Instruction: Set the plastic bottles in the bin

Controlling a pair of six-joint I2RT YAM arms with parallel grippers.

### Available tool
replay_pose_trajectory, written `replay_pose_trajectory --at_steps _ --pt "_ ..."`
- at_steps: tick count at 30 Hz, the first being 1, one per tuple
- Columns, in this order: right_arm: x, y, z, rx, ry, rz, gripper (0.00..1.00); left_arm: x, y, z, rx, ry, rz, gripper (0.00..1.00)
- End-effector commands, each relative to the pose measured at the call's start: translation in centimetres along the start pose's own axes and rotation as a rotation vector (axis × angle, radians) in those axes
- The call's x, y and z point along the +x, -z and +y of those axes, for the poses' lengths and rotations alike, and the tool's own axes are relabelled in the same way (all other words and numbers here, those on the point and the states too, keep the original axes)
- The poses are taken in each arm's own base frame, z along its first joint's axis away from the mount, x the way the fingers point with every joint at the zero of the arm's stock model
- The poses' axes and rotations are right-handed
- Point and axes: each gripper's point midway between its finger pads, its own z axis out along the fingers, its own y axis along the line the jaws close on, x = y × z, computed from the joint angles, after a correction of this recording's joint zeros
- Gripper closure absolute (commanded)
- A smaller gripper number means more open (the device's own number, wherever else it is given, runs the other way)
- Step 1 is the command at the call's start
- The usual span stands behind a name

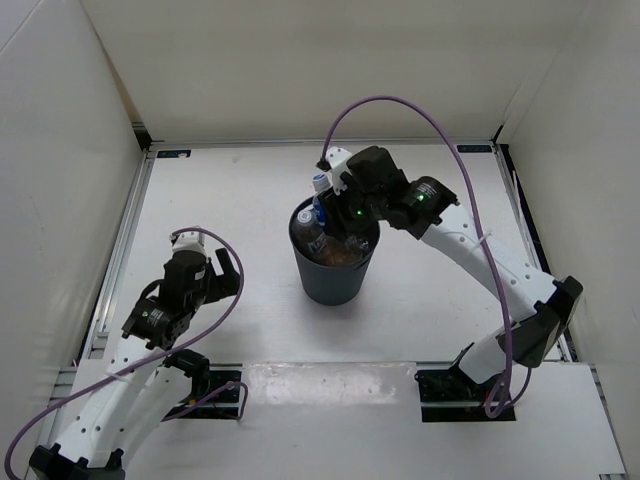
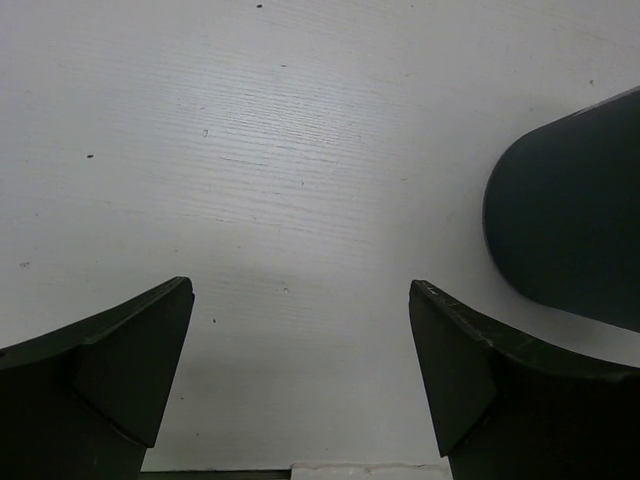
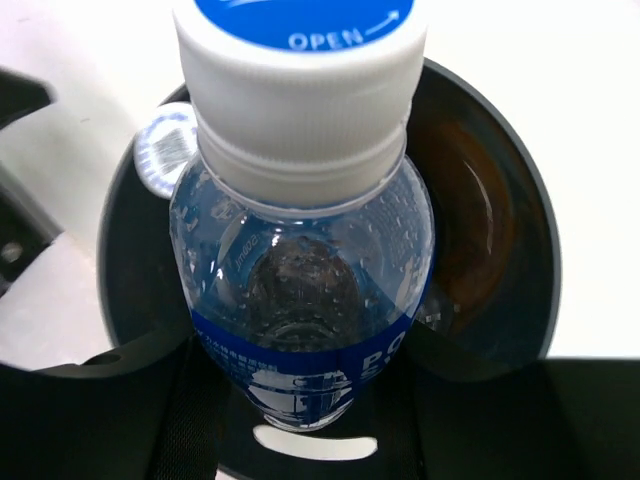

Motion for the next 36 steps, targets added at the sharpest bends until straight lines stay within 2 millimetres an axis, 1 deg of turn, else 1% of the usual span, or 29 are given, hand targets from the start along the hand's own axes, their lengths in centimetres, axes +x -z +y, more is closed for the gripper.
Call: replay_pose_trajectory --at_steps 1,2,3,4,5,6,7,9,10,11,14,16,17,19,20,21,23,24,25,26,27,28,29,30,31,32,33,34,36 --pt "-2.1 0.3 -1.5 0.069 0.017 -0.089 1.0 -0.6 0.2 -0.2 0.003 -0.006 -0.019 0.01" --pt "-2.3 0.4 -2.0 0.103 0.025 -0.097 1.0 -0.6 0.2 -0.2 0.004 -0.009 -0.017 0.01" --pt "-2.5 0.4 -1.3 0.099 0.045 -0.104 0.84 -0.6 0.3 -0.2 0.007 -0.011 -0.019 0.01" --pt "-3.2 1.0 -1.8 0.136 0.058 -0.129 0.65 -0.5 0.3 -0.3 0.009 -0.012 -0.019 0.01" --pt "-3.5 1.2 -1.6 0.141 0.064 -0.137 0.51 -0.6 0.3 -0.3 0.011 -0.013 -0.02 0.01" --pt "-3.7 1.3 -1.5 0.143 0.066 -0.145 0.3 -0.4 0.3 -0.4 0.014 -0.019 -0.016 0.01" --pt "-4.8 2.1 -1.6 0.153 0.063 -0.177 0.22 -0.6 0.4 -0.4 0.013 -0.015 -0.023 0.01" --pt "-5.5 2.7 -1.9 0.171 0.061 -0.192 0.1 -0.6 0.4 -0.4 0.015 -0.016 -0.024 0.01" --pt "-7.3 4.2 -2.2 0.189 0.053 -0.247 0.1 -0.5 0.4 -0.3 0.009 -0.016 -0.022 0.01" --pt "-7.6 4.2 -2.3 0.191 0.053 -0.249 0.1 -0.7 0.4 -0.4 0.011 -0.014 -0.026 0.01" --pt "-11.0 7.5 -3.1 0.221 0.03 -0.349 0.1 -0.5 0.3 -0.3 0.007 -0.012 -0.024 0.01" --pt "-11.8 8.1 -4.4 0.255 0.017 -0.365 0.1 -0.6 0.3 -0.2 0.004 -0.012 -0.027 0.01" --pt "-13.4 9.9 -4.8 0.281 0.059 -0.418 0.1 -0.5 0.3 -0.3 0.005 -0.013 -0.025 0.01" --pt "-14.0 10.6 -7.8 0.39 0.046 -0.43 0.1 -0.5 0.3 -0.2 0.002 -0.014 -0.022 0.01" --pt "-14.8 11.5 -8.6 0.419 0.039 -0.46 0.1 -0.5 0.2 -0.2 -0.001 -0.014 -0.021 0.01" --pt "-14.4 11.9 -11.0 0.504 0.017 -0.448 0.1 -0.6 0.2 -0.2 0.002 -0.015 -0.025 0.01" --pt "-12.5 12.0 -14.9 0.605 -0.035 -0.394 0.1 -0.4 0.1 -0.2 -0.002 -0.016 -0.019 0.01" --pt "-11.7 12.3 -15.7 0.622 -0.068 -0.386 0.1 -0.4 0.1 -0.2 -0.001 -0.015 -0.018 0.01" --pt "-10.2 11.6 -16.6 0.637 -0.085 -0.347 0.1 -0.4 0.1 -0.2 -0.006 -0.016 -0.019 0.01" --pt "-9.0 12.8 -18.4 0.684 -0.12 -0.341 0.1 -0.4 0.1 -0.3 0.0 -0.014 -0.018 0.01" --pt "-6.3 11.6 -18.8 0.655 -0.126 -0.279 0.1 -0.4 0.1 -0.1 -0.005 -0.013 -0.019 0.01" --pt "-5.6 11.2 -18.6 0.641 -0.128 -0.266 0.1 -0.4 0.1 -0.1 -0.005 -0.01 -0.02 0.01" --pt "-4.3 13.1 -20.0 0.68 -0.168 -0.277 0.1 -0.4 0.1 -0.1 -0.007 -0.011 -0.024 0.01" --pt "-1.2 11.0 -19.9 0.631 -0.197 -0.2 0.1 -0.4 0.1 -0.1 -0.009 -0.009 -0.025 0.01" --pt "-0.3 13.4 -20.4 0.658 -0.229 -0.233 0.1 -0.3 0.2 -0.1 -0.007 -0.008 -0.027 0.01" --pt "1.3 14.5 -21.5 0.684 -0.28 -0.224 0.1 -0.3 0.1 -0.1 -0.009 -0.01 -0.029 0.01" --pt "4.9 13.8 -22.4 0.673 -0.376 -0.171 0.1 -0.2 0.1 -0.1 -0.011 -0.012 -0.024 0.01" --pt "5.5 15.9 -22.0 0.694 -0.428 -0.226 0.1 -0.1 0.1 -0.2 -0.006 -0.017 -0.019 0.01" --pt "11.3 17.2 -24.4 0.775 -0.607 -0.166 0.1 0.0 0.1 -0.2 -0.01 -0.015 -0.015 0.01"
